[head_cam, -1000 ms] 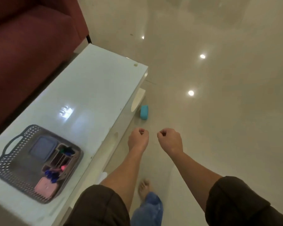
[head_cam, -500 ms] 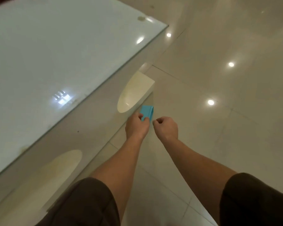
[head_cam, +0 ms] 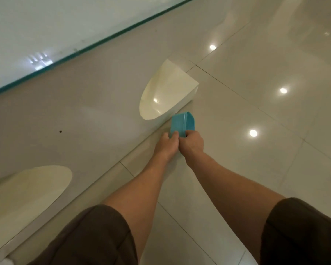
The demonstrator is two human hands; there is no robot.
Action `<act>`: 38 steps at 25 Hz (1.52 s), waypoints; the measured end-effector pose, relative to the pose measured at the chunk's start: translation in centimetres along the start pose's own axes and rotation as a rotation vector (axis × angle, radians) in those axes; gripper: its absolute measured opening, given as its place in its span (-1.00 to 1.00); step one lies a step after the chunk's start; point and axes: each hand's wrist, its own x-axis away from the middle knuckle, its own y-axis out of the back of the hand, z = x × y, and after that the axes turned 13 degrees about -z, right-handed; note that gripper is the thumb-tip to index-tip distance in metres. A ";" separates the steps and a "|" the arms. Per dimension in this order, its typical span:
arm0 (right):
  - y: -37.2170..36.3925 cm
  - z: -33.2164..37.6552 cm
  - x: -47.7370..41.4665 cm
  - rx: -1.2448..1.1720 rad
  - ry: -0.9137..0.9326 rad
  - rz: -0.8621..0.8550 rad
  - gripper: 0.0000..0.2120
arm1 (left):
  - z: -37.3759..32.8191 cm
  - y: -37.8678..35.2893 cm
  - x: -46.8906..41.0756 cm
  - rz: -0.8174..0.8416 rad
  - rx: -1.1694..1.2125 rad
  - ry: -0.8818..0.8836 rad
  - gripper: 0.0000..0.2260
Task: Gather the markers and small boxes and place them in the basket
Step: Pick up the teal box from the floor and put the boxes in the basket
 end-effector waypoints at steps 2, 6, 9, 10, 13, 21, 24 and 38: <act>2.9 1.1 2.6 0.064 0.082 -0.067 -0.83 | -1.8 0.6 3.5 -0.033 0.041 0.004 -0.55; 12.9 5.2 10.0 0.230 0.405 -0.306 -0.70 | -5.3 2.5 12.5 -0.051 0.100 0.110 -0.33; 20.0 10.8 15.8 0.293 0.723 -0.369 -0.78 | -8.2 5.0 18.0 -0.058 -0.079 -0.050 -0.59; 21.7 12.9 17.2 0.289 0.831 -0.377 -0.82 | -9.8 6.3 19.9 -0.108 -0.113 -0.157 -0.68; 24.5 19.4 19.9 0.282 1.093 -0.364 -0.88 | -15.4 11.6 23.8 -0.348 0.207 -0.298 -0.74; 21.1 32.5 21.5 0.425 1.278 -0.097 -0.91 | -21.6 28.7 21.9 -0.884 0.612 0.038 -0.59; 18.2 33.4 21.3 0.507 1.393 0.064 -0.85 | -19.6 34.1 20.7 -0.850 0.557 0.078 -0.47; 14.0 32.8 21.1 0.363 1.831 0.239 -0.52 | -11.8 36.6 23.0 -1.052 0.121 0.013 -0.68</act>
